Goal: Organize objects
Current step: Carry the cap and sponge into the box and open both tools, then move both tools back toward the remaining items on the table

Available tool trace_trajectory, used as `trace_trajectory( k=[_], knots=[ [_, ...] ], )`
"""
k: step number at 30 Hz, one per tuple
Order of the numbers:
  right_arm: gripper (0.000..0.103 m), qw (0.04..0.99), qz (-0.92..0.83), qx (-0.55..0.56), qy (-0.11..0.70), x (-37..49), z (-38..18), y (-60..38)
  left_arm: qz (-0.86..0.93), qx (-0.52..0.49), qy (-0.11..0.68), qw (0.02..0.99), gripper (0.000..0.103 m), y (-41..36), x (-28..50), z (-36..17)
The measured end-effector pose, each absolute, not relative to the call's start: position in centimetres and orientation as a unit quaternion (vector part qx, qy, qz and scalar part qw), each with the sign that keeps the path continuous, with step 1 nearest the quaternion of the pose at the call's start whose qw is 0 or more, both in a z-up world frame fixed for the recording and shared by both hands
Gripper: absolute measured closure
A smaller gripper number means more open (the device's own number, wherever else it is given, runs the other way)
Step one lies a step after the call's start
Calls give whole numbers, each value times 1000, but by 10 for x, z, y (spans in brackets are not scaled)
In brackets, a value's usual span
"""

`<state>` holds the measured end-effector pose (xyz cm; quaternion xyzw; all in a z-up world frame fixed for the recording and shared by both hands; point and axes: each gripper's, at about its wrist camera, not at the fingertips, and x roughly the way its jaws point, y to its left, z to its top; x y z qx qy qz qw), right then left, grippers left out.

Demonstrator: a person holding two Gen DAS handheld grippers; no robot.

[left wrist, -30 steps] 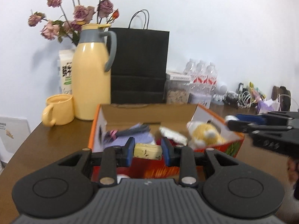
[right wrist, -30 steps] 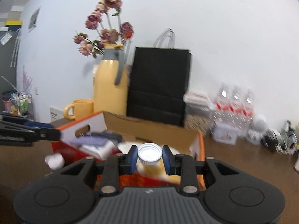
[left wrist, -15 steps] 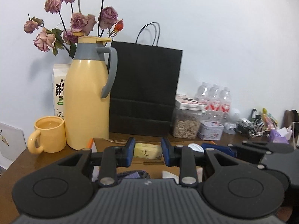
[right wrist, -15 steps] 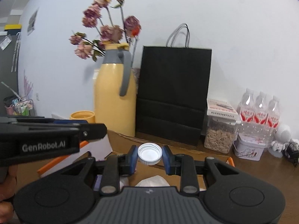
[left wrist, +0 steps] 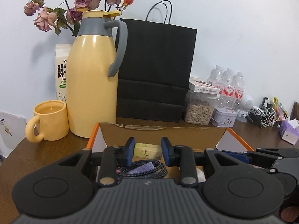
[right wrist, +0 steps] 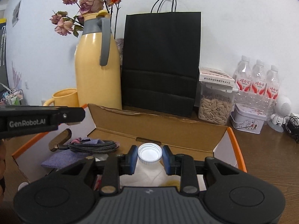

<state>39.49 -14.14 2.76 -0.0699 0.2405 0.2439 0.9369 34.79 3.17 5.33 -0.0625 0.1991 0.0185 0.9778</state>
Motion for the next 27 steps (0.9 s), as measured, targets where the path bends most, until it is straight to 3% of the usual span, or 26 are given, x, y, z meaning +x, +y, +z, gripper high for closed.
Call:
trace_trajectory(
  k=[3,5,6,7,9,11,12,27],
  knots=[
    [74,937,241,-70,245,395,27,-142,21,-61,203,977,71,30,348,53],
    [56,937,241,-66,246,395,27,-143,23,-61,202,977,65,30,348,53],
    [32,937,240,-63,247,396,27,-144,23,-61,202,977,56,30,348,53],
    [21,937,239,-63,248,396,27,-144,25,-60,202,977,48,29,348,53],
    [18,937,238,-63,248,396,27,-144,32,-56,198,978,22,28,348,53],
    [11,937,234,-63,251,396,27,-144,37,-55,192,979,8,28,347,53],
    [0,938,230,-63,251,396,27,-144,40,-55,190,980,1,28,346,53],
    [0,946,228,-55,226,387,40,-153,44,-56,167,983,0,28,336,61]
  ],
)
